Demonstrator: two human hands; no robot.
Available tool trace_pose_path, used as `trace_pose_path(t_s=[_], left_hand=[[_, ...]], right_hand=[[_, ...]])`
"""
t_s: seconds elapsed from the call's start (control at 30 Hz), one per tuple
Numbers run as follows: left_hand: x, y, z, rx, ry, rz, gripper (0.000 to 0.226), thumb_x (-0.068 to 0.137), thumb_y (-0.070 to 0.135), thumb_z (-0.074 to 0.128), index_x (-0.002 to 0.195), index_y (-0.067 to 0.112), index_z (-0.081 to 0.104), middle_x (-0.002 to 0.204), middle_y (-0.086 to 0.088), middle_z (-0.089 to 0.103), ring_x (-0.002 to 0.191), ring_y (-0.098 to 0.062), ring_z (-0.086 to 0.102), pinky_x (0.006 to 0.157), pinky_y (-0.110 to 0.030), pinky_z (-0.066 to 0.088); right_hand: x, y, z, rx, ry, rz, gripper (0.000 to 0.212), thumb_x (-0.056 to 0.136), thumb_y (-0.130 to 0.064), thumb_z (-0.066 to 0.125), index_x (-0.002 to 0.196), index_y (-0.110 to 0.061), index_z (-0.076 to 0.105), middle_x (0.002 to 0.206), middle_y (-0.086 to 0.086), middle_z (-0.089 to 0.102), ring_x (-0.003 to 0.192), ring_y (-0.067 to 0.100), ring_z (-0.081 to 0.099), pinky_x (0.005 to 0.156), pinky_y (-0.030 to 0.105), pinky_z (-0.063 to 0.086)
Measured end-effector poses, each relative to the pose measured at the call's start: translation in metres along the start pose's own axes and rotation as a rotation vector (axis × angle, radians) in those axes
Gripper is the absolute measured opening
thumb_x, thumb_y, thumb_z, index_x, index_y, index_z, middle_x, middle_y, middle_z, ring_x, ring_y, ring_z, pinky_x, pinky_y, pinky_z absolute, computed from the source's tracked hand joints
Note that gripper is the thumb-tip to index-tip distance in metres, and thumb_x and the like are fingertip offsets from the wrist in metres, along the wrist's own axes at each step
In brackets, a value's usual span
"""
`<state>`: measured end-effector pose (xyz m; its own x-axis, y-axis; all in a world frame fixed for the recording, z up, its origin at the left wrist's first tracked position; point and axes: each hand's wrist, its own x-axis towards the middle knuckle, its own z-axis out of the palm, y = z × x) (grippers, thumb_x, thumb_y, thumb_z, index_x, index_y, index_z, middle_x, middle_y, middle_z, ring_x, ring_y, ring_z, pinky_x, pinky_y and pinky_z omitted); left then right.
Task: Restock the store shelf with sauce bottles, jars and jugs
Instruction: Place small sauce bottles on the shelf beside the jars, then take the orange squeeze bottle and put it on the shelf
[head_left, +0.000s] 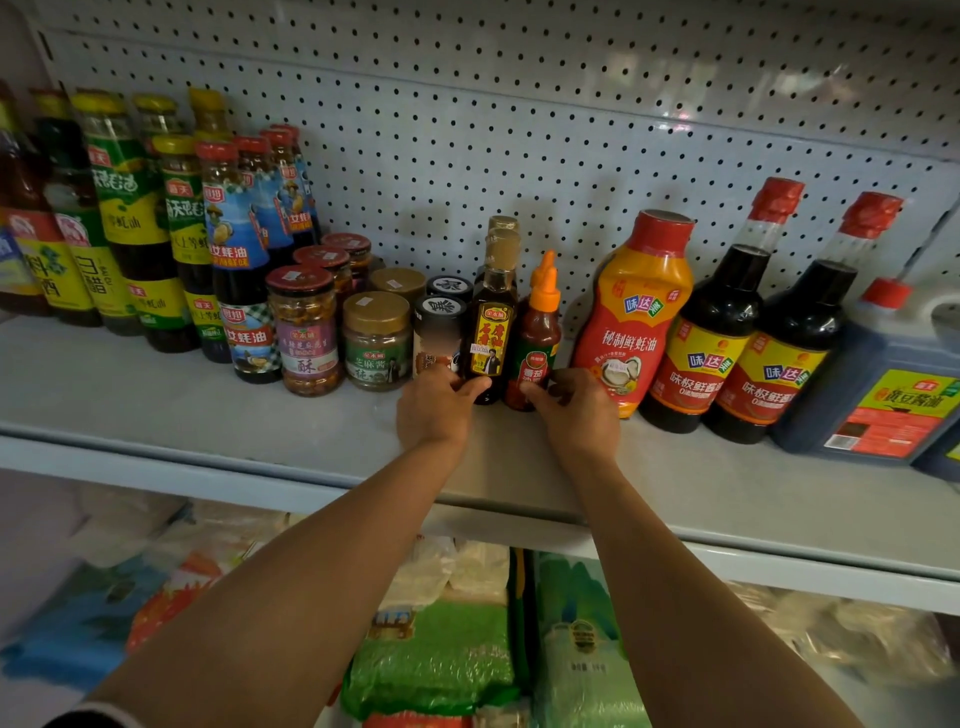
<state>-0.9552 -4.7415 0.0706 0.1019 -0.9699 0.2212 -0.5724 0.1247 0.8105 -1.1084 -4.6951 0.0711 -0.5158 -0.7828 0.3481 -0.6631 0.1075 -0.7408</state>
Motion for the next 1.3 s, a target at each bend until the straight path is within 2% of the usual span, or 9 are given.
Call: trace_pose_path(t_s=[0.13, 0.43, 0.67, 0.77, 0.87, 0.93, 1.03, 1.17, 1.3], left_hand=[[0.000, 0.002, -0.001, 0.027, 0.003, 0.000, 0.038, 0.084, 0.052, 0.070, 0.081, 0.014, 0.068, 0.084, -0.004, 0.068, 0.084, -0.022, 0.063, 0.076, -0.040, 0.053], [-0.001, 0.004, -0.002, 0.082, 0.006, -0.001, 0.033, 0.085, 0.052, 0.068, 0.074, 0.022, 0.059, 0.083, -0.001, 0.066, 0.081, -0.018, 0.061, 0.067, -0.032, 0.046], [-0.026, 0.002, -0.021, -0.135, -0.086, 0.005, 0.022, 0.082, 0.038, 0.077, 0.089, 0.024, 0.062, 0.087, 0.009, 0.065, 0.086, -0.010, 0.063, 0.068, -0.019, 0.043], [-0.054, -0.003, -0.042, -0.249, -0.139, -0.041, 0.030, 0.078, 0.032, 0.082, 0.098, 0.024, 0.062, 0.092, 0.011, 0.064, 0.087, -0.007, 0.061, 0.068, -0.015, 0.041], [-0.079, -0.015, -0.061, -0.272, -0.204, -0.026, 0.043, 0.075, 0.033, 0.085, 0.109, 0.022, 0.061, 0.100, 0.006, 0.064, 0.094, -0.013, 0.062, 0.081, -0.025, 0.050], [-0.093, -0.021, -0.074, -0.318, -0.219, -0.024, 0.046, 0.075, 0.033, 0.085, 0.111, 0.021, 0.060, 0.103, 0.005, 0.063, 0.095, -0.014, 0.062, 0.081, -0.027, 0.050], [-0.114, -0.034, -0.092, -0.322, -0.248, -0.009, 0.047, 0.076, 0.035, 0.084, 0.114, 0.024, 0.059, 0.105, 0.008, 0.060, 0.094, -0.010, 0.060, 0.077, -0.026, 0.048], [-0.144, -0.071, -0.109, -0.272, -0.365, 0.012, 0.062, 0.067, 0.037, 0.089, 0.120, 0.026, 0.059, 0.118, 0.000, 0.062, 0.104, -0.016, 0.062, 0.089, -0.039, 0.055], [-0.174, -0.110, -0.121, -0.147, -0.409, 0.069, 0.074, 0.064, 0.035, 0.091, 0.128, 0.016, 0.059, 0.123, -0.002, 0.063, 0.106, -0.015, 0.060, 0.085, -0.026, 0.048]], right_hand=[[0.000, -0.003, -0.001, -0.015, 0.002, 0.019, 0.049, 0.083, -0.052, 0.075, 0.116, -0.016, 0.066, 0.109, 0.001, 0.072, 0.099, 0.019, 0.066, 0.070, 0.027, 0.044], [0.001, 0.000, 0.000, -0.049, -0.001, -0.009, 0.048, 0.084, -0.056, 0.072, 0.114, -0.019, 0.065, 0.106, -0.002, 0.071, 0.095, 0.018, 0.067, 0.069, 0.029, 0.048], [-0.008, -0.005, -0.009, -0.042, -0.056, 0.027, 0.046, 0.084, -0.053, 0.073, 0.115, -0.021, 0.062, 0.108, -0.002, 0.068, 0.095, 0.016, 0.063, 0.074, 0.031, 0.050], [-0.025, -0.006, -0.019, 0.052, -0.058, 0.058, 0.041, 0.084, -0.045, 0.076, 0.110, -0.018, 0.061, 0.108, 0.001, 0.068, 0.093, 0.017, 0.062, 0.073, 0.030, 0.046], [-0.056, -0.009, -0.031, 0.100, -0.057, 0.085, 0.049, 0.085, -0.038, 0.077, 0.125, -0.015, 0.059, 0.120, 0.005, 0.067, 0.106, 0.023, 0.062, 0.086, 0.034, 0.049], [-0.079, -0.014, -0.040, 0.082, -0.053, 0.073, 0.055, 0.085, -0.033, 0.079, 0.131, -0.013, 0.057, 0.127, 0.007, 0.065, 0.114, 0.025, 0.060, 0.092, 0.035, 0.046], [-0.114, -0.022, -0.052, 0.018, -0.052, 0.048, 0.059, 0.084, -0.037, 0.079, 0.134, -0.016, 0.056, 0.131, 0.004, 0.062, 0.119, 0.024, 0.056, 0.097, 0.037, 0.047], [-0.169, -0.025, -0.060, -0.087, -0.066, 0.038, 0.058, 0.083, -0.042, 0.079, 0.131, -0.021, 0.057, 0.129, 0.001, 0.061, 0.120, 0.022, 0.055, 0.097, 0.038, 0.048], [-0.226, -0.020, -0.054, -0.167, -0.121, 0.072, 0.057, 0.081, -0.042, 0.079, 0.130, -0.021, 0.059, 0.130, 0.004, 0.062, 0.122, 0.026, 0.054, 0.100, 0.040, 0.047]])
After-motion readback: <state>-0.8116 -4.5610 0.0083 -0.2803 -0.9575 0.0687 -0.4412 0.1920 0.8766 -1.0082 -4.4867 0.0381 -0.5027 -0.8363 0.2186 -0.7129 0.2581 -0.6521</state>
